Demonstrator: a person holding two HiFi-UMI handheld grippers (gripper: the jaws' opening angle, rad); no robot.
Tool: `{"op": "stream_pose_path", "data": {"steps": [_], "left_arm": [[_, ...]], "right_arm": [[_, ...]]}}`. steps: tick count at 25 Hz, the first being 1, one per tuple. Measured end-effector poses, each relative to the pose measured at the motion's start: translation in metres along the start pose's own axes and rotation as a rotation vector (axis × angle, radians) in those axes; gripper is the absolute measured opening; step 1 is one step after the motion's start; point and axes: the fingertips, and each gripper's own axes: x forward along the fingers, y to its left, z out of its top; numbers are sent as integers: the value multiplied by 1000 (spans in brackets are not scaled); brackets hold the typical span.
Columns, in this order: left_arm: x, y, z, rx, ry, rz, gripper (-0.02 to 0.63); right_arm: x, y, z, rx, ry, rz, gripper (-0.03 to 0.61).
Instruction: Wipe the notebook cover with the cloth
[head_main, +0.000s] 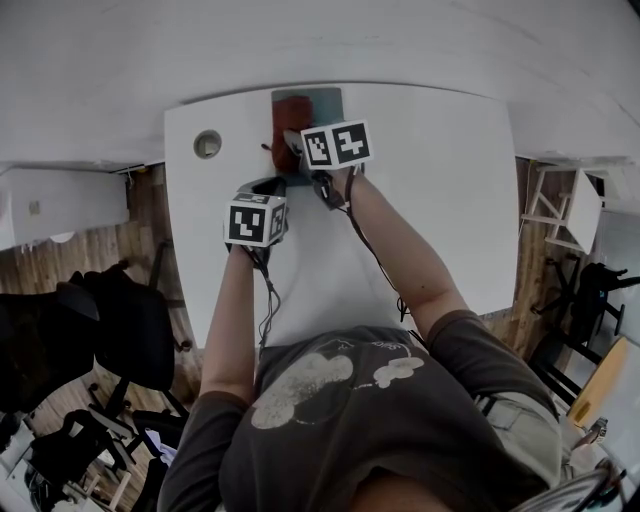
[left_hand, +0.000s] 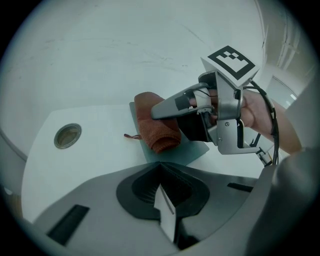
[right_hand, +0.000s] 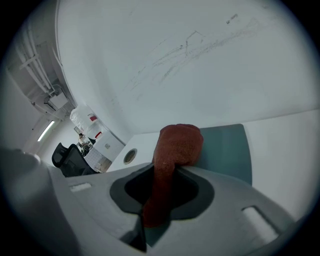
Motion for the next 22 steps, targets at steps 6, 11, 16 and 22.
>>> {"op": "stream_pose_path", "data": {"steps": [6, 11, 16, 22], "left_arm": [[0, 0, 0, -10, -5, 2, -6], [-1, 1, -1, -33, -17, -1, -6], [-2, 0, -1, -29, -20, 8, -6], [-1, -2, 0, -25, -20, 21, -6]], "right_arm": [[-5, -5, -2, 6, 2, -4, 80], [-12, -13, -4, 16, -1, -17, 80], [-24, -25, -7, 38, -10, -33, 80], [-37, -43, -10, 61, -17, -56, 80]]}}
